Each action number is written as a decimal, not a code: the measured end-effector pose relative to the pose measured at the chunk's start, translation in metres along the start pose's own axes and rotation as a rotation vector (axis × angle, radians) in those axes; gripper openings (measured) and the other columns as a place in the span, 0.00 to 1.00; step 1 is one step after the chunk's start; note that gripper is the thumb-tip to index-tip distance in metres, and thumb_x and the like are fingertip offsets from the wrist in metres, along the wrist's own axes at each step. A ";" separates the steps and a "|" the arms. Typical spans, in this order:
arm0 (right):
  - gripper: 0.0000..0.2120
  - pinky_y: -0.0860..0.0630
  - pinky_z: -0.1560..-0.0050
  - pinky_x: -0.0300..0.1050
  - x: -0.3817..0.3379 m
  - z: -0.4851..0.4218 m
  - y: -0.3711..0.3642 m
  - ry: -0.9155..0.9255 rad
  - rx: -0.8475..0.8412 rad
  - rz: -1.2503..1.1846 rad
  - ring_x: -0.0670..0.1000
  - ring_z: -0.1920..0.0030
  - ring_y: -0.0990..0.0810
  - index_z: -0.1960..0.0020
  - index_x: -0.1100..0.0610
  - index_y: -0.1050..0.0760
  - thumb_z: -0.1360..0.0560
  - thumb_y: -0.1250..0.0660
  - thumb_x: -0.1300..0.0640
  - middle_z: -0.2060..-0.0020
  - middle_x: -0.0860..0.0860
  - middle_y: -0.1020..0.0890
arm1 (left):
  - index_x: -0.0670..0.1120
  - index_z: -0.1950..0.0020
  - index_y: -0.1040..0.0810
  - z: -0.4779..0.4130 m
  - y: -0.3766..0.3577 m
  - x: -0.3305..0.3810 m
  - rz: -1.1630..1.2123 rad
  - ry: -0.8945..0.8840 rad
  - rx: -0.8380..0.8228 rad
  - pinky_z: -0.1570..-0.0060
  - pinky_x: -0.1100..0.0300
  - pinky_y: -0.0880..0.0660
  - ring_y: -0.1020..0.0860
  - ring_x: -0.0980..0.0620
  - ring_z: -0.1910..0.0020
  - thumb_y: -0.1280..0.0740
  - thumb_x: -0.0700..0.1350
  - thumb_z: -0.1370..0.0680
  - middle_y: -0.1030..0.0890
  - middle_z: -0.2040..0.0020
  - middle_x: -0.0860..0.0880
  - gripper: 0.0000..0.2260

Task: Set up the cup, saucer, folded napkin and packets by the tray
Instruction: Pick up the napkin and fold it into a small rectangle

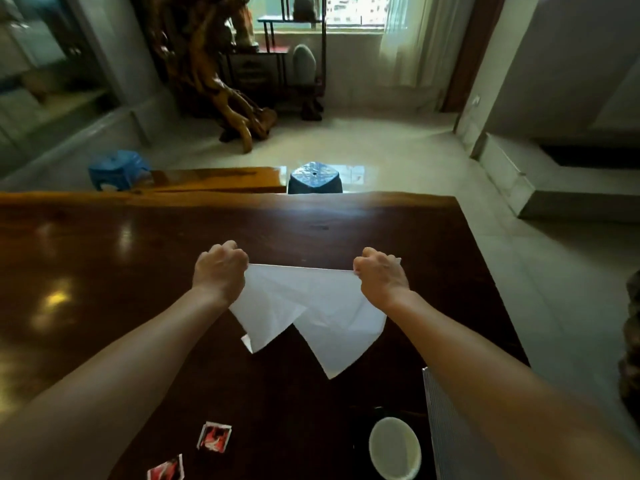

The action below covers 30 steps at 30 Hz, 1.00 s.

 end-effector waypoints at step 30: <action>0.13 0.29 0.46 0.51 0.013 0.034 -0.029 0.094 0.015 0.059 0.58 0.45 0.24 0.48 0.57 0.17 0.28 0.34 0.68 0.48 0.53 0.22 | 0.49 0.44 0.13 0.108 -0.027 -0.070 0.523 0.457 -0.035 0.41 0.51 0.23 0.18 0.42 0.42 0.31 0.38 0.22 0.15 0.41 0.44 0.12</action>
Point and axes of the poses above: each hand's wrist, its own z-axis away from the middle knuckle, its own y-axis out of the back of the hand, x = y × z, the point moved 3 cm from there along -z, towards the middle knuckle
